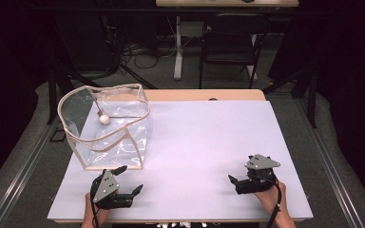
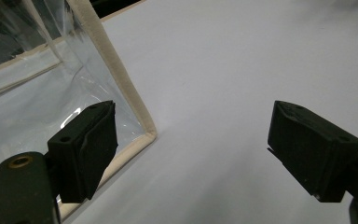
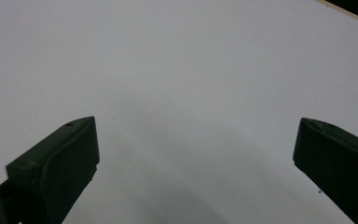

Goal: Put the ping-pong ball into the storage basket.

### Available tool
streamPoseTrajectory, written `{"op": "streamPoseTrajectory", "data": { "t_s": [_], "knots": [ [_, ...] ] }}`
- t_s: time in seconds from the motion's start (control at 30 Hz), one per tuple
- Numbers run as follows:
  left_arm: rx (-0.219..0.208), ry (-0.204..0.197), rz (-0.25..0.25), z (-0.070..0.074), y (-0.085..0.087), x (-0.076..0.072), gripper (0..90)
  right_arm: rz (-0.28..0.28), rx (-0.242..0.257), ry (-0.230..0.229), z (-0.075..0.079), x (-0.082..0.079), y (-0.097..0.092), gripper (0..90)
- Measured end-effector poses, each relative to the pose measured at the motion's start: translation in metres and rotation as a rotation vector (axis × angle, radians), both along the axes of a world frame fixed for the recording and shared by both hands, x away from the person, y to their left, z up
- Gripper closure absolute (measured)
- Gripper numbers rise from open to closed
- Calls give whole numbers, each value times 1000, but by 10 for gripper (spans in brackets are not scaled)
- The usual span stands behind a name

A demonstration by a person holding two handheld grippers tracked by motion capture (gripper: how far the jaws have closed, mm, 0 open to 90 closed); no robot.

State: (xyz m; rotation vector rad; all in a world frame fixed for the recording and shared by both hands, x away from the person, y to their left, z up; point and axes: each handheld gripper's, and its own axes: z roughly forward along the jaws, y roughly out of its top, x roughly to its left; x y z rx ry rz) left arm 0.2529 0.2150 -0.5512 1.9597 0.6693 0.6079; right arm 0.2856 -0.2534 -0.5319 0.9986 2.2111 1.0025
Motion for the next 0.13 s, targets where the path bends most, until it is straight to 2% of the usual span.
{"op": "streamPoseTrajectory", "data": {
  "t_s": [0.13],
  "knots": [
    [4,-1,5,0,0,0,161,-6,17,-5,-2,-2,-3,0]
  ]
}}
